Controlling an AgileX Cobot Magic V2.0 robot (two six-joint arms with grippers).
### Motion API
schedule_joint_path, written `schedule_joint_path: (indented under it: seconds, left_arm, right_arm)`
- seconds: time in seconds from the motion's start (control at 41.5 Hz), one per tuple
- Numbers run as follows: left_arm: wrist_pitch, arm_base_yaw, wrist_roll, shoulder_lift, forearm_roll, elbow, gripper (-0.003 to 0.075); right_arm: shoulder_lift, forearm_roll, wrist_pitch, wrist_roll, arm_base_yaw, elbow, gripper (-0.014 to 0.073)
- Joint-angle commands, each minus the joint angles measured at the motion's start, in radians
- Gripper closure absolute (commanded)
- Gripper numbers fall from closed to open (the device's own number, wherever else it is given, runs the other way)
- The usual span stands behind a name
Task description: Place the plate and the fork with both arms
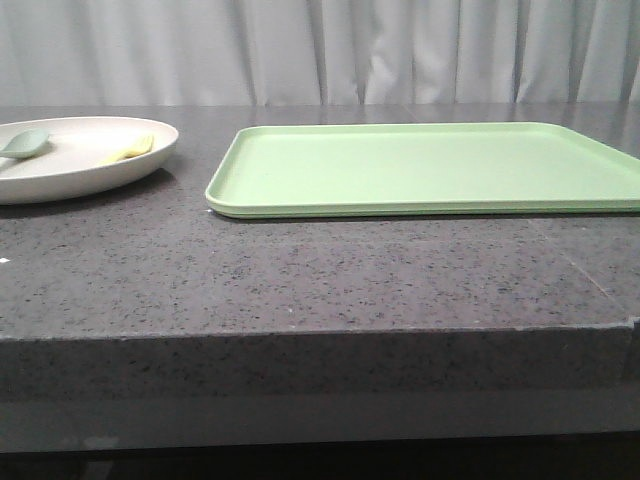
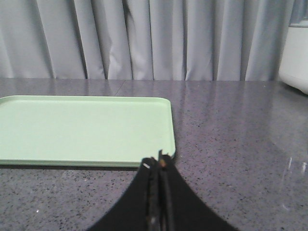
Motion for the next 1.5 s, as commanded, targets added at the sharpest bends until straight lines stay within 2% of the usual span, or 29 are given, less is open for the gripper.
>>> schedule_joint_path:
  seconds: [0.0, 0.724, 0.892, 0.989, 1.134, 1.327, 1.471]
  left_arm:
    - [-0.078, 0.001, -0.009, -0.020, 0.000, 0.004, 0.0738]
    - [-0.103, 0.001, -0.009, -0.020, 0.009, 0.002, 0.0738]
    - [-0.082, 0.001, -0.009, -0.018, 0.010, -0.086, 0.0738]
    - [-0.012, 0.001, -0.009, -0.004, 0.010, -0.192, 0.0738]
    - [0.166, 0.001, -0.009, 0.078, 0.010, -0.391, 0.0738]
    - [0.429, 0.001, -0.009, 0.281, 0.010, -0.649, 0.0738]
    - [0.504, 0.001, -0.009, 0.410, 0.010, -0.756, 0.0738]
  right_arm:
    - [-0.018, -0.011, -0.086, -0.004, -0.003, -0.003, 0.0661]
    - [-0.018, -0.001, -0.095, -0.003, -0.003, -0.007, 0.0661]
    - [-0.018, 0.036, 0.007, -0.003, -0.003, -0.103, 0.0661]
    - [-0.012, 0.036, 0.133, -0.003, -0.003, -0.199, 0.0661]
    - [0.050, 0.036, 0.296, -0.003, -0.003, -0.367, 0.0661]
    - [0.215, 0.035, 0.443, -0.003, -0.003, -0.554, 0.0661]
    - [0.345, 0.035, 0.506, -0.003, -0.003, -0.652, 0.0661]
